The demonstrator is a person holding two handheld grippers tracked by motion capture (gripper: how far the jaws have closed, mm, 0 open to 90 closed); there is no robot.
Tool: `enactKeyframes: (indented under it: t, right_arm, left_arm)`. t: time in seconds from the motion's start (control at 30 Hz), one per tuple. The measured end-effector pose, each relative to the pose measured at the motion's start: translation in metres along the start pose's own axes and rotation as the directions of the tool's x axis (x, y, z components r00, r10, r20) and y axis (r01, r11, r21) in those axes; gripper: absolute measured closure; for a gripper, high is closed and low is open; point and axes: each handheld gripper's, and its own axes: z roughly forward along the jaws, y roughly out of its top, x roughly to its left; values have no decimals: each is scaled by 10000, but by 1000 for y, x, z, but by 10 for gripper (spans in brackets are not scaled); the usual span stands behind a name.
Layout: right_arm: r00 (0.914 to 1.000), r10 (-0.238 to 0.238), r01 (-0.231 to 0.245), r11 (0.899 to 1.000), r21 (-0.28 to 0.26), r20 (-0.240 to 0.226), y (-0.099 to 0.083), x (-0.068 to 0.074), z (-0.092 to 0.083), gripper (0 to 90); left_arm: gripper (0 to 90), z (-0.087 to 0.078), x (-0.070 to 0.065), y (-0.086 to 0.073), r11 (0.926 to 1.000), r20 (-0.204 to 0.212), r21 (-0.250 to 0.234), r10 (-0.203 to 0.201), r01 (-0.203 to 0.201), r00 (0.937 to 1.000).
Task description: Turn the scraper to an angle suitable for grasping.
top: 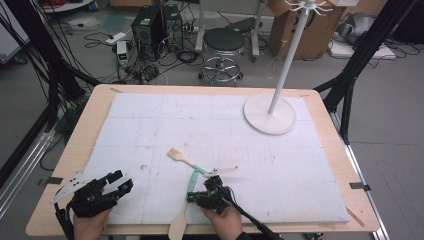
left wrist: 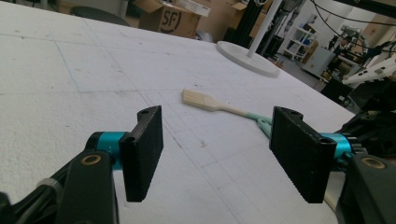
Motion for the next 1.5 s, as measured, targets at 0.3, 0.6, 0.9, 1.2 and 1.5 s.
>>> enactKeyframes:
  t: [0.3,0.6,0.9,1.2,1.5]
  right_arm:
    - [9997,-159,163,9996,-226,206,9,4,5,900]
    - [9954,-897,911,9949,427,-332,12,39,28,900]
    - [9890,-1448,1408,9841,1080,296,5,43,29,900]
    - [9801,-1863,1756,9749,1369,691,2,37,13,900]
    - [9755,-1947,1791,9731,1450,1020,-5,25,-6,900]
  left_arm:
    - [357,0,0,0,10000,2,0,2,-2,10000]
    - [357,-1,0,0,10000,18,-8,-14,14,10000]
    - [357,-1,0,0,10000,26,-18,-10,10,10000]
    - [357,0,0,0,10000,-3,36,31,-31,10000]
    - [357,1,-1,0,10000,-11,33,20,-20,10000]
